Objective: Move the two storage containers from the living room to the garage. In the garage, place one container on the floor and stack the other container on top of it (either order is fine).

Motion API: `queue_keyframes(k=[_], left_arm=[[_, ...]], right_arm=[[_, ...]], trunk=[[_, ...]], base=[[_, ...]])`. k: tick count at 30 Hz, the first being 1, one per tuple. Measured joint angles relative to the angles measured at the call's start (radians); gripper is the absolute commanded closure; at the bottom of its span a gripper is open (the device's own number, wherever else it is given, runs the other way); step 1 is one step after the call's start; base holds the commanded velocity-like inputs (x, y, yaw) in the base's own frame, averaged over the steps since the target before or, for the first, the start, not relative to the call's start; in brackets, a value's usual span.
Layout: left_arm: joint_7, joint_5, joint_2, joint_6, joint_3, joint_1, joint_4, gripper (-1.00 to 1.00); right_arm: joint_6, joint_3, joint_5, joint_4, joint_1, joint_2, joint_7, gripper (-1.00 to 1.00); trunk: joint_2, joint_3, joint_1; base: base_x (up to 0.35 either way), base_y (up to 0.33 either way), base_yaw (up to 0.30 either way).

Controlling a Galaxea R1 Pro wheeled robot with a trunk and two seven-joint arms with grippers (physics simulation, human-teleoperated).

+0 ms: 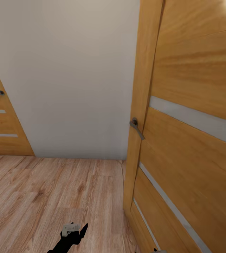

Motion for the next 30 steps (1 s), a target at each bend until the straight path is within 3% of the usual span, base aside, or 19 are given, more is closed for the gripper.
queue_keyframes(k=[12,30], left_arm=[[0.0,0.0,0.0,0.0,0.001,0.0,0.0,-1.0],[0.0,0.0,0.0,0.0,0.0,0.0,0.0,-1.0]], right_arm=[[0.0,0.0,0.0,0.0,0.0,0.0,0.0,-1.0],[0.0,0.0,0.0,0.0,0.0,0.0,0.0,-1.0]], trunk=[[0.0,0.0,0.0],[0.0,0.0,0.0]], base=[[0.094,0.068,0.001],[0.014,0.002,0.083]])
